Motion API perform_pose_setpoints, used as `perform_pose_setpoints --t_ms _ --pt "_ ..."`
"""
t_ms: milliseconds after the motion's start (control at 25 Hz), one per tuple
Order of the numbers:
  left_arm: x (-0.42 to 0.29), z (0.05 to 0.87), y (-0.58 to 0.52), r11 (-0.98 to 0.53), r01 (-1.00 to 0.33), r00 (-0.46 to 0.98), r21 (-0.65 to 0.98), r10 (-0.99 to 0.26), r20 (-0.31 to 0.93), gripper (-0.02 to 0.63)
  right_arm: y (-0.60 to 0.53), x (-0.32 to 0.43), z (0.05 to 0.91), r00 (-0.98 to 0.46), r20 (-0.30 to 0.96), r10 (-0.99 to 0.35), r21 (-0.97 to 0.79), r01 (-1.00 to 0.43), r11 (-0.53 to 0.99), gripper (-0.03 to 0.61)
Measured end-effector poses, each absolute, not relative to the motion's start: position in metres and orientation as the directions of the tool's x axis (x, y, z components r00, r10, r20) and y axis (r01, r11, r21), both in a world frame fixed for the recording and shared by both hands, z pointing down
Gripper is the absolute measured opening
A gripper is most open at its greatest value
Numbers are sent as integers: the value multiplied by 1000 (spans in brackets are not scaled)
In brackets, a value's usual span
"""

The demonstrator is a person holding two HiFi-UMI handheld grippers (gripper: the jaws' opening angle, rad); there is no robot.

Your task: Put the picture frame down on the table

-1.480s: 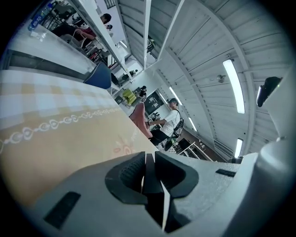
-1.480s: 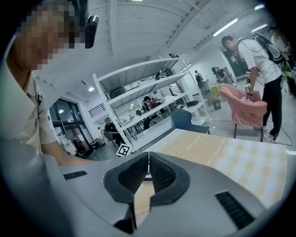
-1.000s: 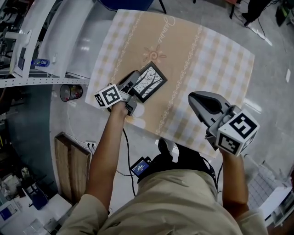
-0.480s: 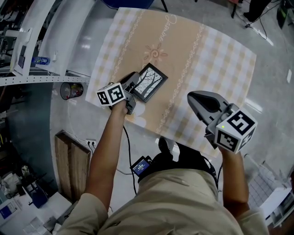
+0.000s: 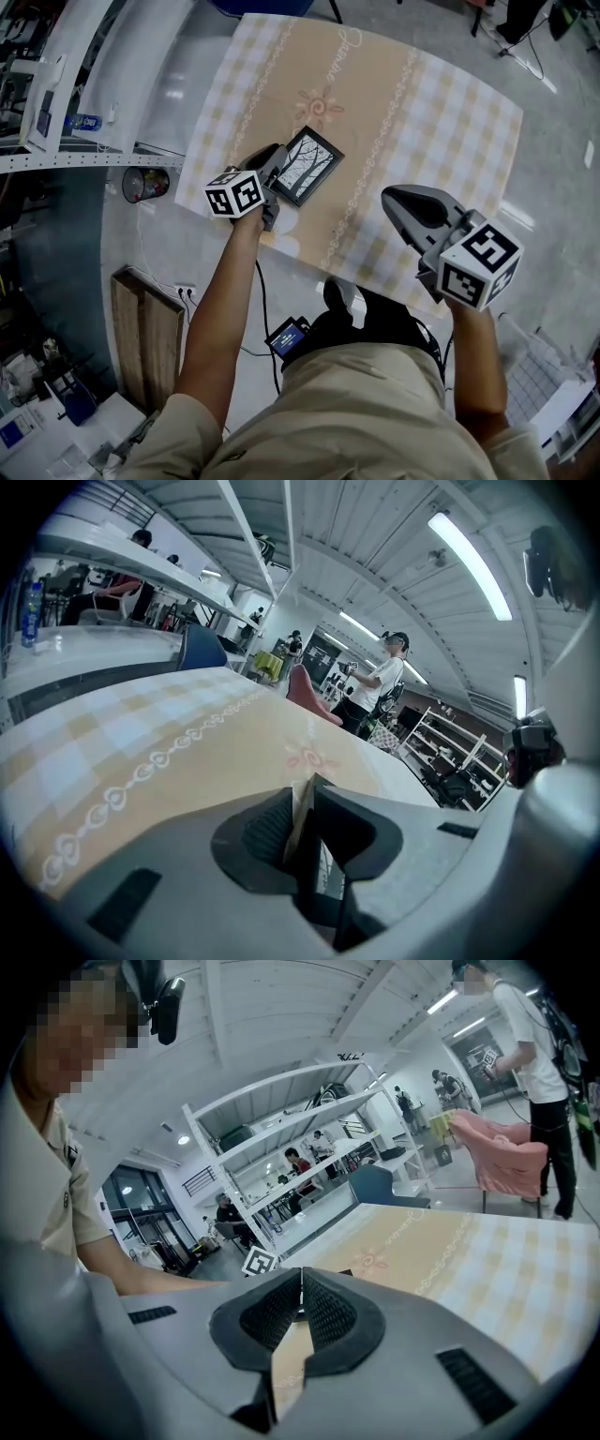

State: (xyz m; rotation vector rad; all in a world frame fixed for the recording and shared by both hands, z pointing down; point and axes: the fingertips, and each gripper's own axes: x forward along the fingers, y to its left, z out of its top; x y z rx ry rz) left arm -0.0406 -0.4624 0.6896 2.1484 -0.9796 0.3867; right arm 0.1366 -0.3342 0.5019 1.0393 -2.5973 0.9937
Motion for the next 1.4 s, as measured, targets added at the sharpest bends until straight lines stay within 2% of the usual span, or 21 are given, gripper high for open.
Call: perform_pose_setpoints --t_ms 560,920,1400 --pt "-39 690 -460 -547 -781 602 300 -535 592 71 -323 125 492 -727 398 -559 -507 -682 527 3" --pt "-33 693 -451 -624 -756 581 197 -502 640 71 -310 119 484 -719 410 -561 -492 -692 528 3" --pt "-36 640 -432 -717 -694 593 66 -517 617 71 -291 99 459 -721 405 -562 -463 -692 554 3"
